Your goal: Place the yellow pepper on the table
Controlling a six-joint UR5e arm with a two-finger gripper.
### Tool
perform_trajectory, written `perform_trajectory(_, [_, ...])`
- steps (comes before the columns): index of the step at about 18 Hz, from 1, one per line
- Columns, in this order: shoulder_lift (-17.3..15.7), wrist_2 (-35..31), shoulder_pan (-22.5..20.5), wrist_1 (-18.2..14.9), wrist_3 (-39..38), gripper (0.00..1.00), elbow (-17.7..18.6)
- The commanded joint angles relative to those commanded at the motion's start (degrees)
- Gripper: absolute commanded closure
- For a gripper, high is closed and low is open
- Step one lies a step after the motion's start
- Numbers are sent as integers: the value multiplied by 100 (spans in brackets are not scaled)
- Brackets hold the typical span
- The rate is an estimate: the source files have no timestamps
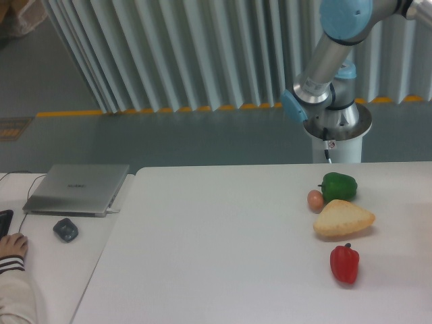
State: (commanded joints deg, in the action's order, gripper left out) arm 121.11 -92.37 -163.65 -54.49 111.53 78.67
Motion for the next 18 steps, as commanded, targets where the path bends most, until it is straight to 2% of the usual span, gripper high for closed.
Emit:
perform_trajectory(6, [176,-9,0,53,0,0,-202])
perform_trajectory(16, [404,-61,0,114,-35,0,-255])
perform_trajectory(18, [457,-61,0,219,-26,0,-264])
